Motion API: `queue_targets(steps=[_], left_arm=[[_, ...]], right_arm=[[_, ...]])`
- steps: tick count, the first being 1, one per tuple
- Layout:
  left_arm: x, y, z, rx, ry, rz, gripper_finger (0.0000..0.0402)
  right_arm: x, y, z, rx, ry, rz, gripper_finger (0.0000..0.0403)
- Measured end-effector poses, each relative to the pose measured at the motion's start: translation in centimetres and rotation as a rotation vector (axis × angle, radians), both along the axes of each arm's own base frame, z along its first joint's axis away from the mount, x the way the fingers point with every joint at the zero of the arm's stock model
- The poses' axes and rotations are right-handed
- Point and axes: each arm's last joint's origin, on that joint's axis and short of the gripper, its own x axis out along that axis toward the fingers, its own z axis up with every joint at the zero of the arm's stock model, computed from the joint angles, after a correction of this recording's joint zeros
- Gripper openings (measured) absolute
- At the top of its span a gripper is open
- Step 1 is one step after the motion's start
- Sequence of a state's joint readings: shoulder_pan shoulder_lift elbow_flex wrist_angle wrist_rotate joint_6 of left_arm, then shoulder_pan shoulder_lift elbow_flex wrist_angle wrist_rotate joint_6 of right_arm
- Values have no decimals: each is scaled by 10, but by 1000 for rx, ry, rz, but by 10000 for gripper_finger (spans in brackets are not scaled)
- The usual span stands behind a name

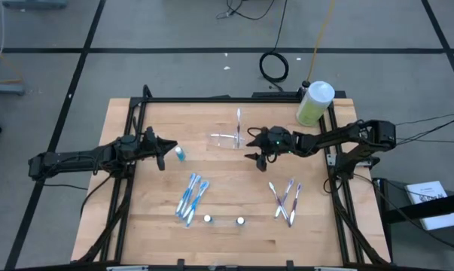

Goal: Pick & Place toothbrushing station
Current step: Put the violet toothbrush into the transparent organizer

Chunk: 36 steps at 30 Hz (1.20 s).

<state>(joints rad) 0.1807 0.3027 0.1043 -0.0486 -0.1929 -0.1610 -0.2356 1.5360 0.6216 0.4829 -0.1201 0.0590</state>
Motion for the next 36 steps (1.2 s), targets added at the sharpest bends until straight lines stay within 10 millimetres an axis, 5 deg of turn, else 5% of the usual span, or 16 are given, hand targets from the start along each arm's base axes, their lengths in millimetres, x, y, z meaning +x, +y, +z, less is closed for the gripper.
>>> queue_targets(steps=[22, 29, 36], left_arm=[[0, 0, 0, 0, 0, 0, 37], [0, 0, 0, 0, 0, 0, 37], [0, 0, 0, 0, 0, 0, 37]], right_arm=[[-7, 0, 10, -107, 29, -43, 218], [-41, 29, 32, 65, 191, -43, 216], [-90, 52, 42, 443, 418, -284, 203]])
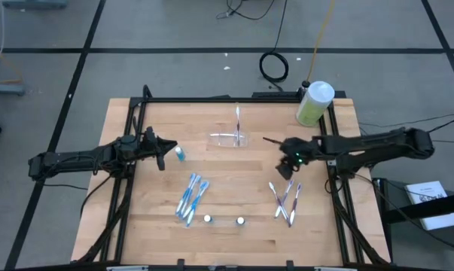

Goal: Pick & Place toothbrushing station
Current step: Put the violet toothbrush into the transparent organizer

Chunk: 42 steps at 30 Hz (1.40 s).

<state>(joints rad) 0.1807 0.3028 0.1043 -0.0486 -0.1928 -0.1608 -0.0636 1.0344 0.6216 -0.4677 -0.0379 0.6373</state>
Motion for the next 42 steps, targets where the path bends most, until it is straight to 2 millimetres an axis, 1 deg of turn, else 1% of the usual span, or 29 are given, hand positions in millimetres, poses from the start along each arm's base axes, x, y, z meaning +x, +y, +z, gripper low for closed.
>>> queue_targets(steps=[5, 7, 12, 18, 23, 36, 42], left_arm=[[0, 0, 0, 0, 0, 0, 37], [0, 0, 0, 0, 0, 0, 37], [0, 0, 0, 0, 0, 1, 37], [0, 0, 0, 0, 0, 0, 37], [0, 0, 0, 0, 0, 0, 37], [0, 0, 0, 0, 0, 0, 37], [0, 0, 0, 0, 0, 0, 37]], right_arm=[[-26, 17, -1, 212, 189, -131, 193], [-31, 23, -2, 268, 240, -171, 189], [-36, 36, -4, 323, 310, -240, 181], [-36, 45, -10, 312, 370, -295, 174], [-34, 50, -16, 291, 413, -288, 171], [-29, 52, -26, 258, 472, -329, 171], [-23, 54, -31, 264, 471, -328, 171]])
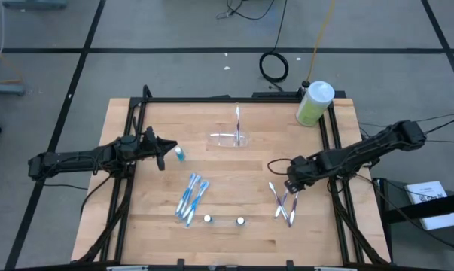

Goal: Pick & Place toothbrushing station
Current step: Put the violet toothbrush into the transparent organizer

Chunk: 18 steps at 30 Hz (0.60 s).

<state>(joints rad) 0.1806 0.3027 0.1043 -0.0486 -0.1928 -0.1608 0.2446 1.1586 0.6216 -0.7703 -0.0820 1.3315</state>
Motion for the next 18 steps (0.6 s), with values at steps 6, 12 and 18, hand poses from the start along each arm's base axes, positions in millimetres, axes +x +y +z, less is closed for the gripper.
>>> queue_targets(steps=[6, 12, 18], left_arm=[[0, 0, 0, 0, 0, 0, 37], [0, 0, 0, 0, 0, 0, 37], [0, 0, 0, 0, 0, 0, 37]], right_arm=[[2, 4, -7, 22, 43, 4, 171], [3, 9, -12, 23, 83, -5, 167], [5, 10, -15, 8, 86, -34, 157]])
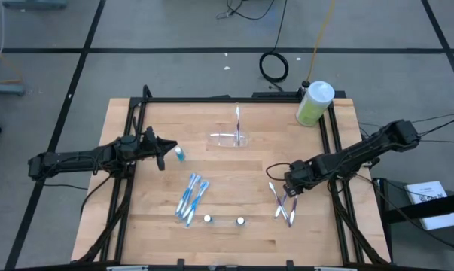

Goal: Pick & Place toothbrushing station
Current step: Put the violet toothbrush into the transparent organizer

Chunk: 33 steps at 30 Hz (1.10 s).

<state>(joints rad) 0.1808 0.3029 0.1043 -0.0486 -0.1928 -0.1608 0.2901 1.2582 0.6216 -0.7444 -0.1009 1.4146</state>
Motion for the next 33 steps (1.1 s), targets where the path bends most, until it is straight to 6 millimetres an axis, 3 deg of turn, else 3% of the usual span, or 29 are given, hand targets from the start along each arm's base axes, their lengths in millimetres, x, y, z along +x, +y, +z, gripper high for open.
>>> queue_targets(steps=[33], left_arm=[[0, 0, 0, 0, 0, 0, 37]], right_arm=[[2, -2, -7, -107, 26, 16, 55]])
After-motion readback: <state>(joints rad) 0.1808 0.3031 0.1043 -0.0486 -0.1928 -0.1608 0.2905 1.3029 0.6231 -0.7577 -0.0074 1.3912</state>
